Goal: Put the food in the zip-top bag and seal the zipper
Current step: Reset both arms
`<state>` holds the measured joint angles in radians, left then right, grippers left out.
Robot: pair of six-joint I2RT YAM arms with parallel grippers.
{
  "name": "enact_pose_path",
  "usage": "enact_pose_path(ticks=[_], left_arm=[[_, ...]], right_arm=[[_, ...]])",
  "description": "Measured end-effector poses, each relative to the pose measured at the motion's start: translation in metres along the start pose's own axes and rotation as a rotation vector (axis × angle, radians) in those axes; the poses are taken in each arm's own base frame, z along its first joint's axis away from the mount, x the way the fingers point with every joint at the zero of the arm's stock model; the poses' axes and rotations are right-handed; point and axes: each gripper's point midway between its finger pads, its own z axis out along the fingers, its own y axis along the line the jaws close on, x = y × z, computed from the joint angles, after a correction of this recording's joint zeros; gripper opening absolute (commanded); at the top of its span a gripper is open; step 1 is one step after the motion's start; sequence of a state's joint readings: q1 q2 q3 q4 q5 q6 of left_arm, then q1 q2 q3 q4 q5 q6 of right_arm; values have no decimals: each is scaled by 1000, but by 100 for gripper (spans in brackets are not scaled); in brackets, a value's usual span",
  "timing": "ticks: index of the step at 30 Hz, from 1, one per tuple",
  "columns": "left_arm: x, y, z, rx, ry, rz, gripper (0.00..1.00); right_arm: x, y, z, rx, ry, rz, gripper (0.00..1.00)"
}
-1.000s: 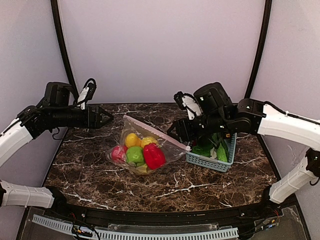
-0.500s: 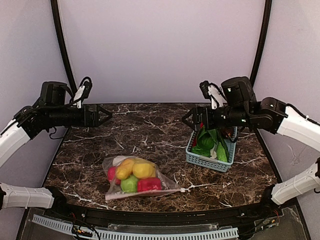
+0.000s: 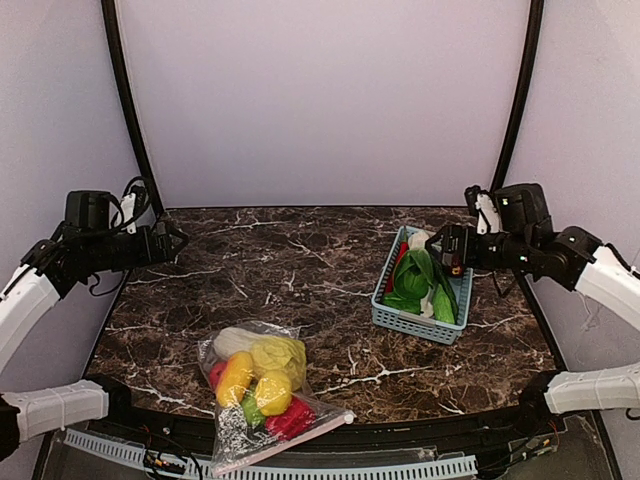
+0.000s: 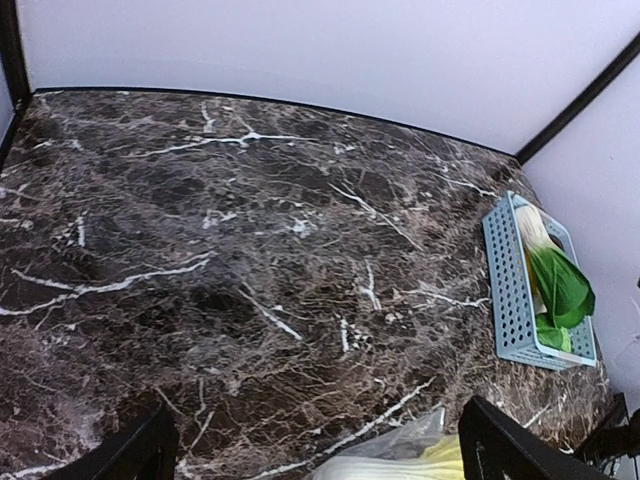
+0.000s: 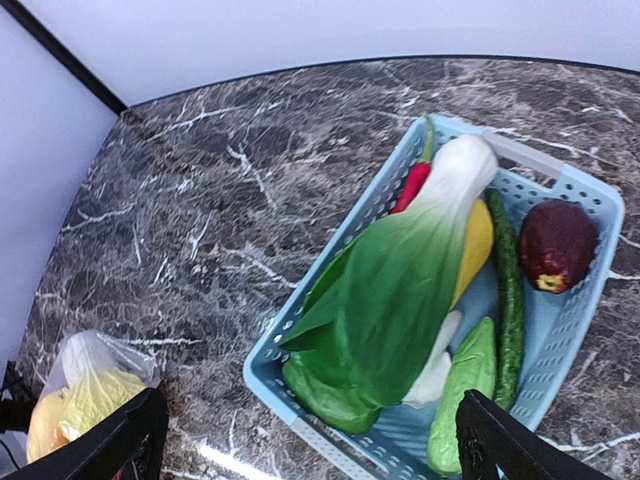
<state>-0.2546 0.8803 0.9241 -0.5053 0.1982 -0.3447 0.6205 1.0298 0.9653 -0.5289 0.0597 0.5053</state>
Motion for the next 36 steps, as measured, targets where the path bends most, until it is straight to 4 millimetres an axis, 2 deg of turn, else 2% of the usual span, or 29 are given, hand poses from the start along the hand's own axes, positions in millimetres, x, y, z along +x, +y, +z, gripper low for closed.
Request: enact_pose_path(ticks=[5, 9, 14, 18, 21, 28, 36], left_arm=[[0, 59, -4, -131, -83, -101, 99], [6, 96, -11, -221, -132, -158, 99], [-5, 94, -37, -265, -239, -63, 99], [-15, 88, -65, -301, -343, 38, 99], [-10, 90, -78, -339, -400, 97, 99], [1, 104, -80, -414, -404, 127, 99], [-2, 101, -87, -414, -439, 134, 99]], right_arm=[[-18, -57, -17, 84, -95, 83, 99], [-14, -94, -26, 153, -128, 109, 99], [-15, -113, -49, 190, -227, 80, 99], [-16, -110, -66, 178, -348, 6, 99], [-10, -111, -73, 175, -416, -35, 99], [0, -117, -70, 180, -460, -55, 99], [-1, -117, -68, 181, -463, -66, 99]])
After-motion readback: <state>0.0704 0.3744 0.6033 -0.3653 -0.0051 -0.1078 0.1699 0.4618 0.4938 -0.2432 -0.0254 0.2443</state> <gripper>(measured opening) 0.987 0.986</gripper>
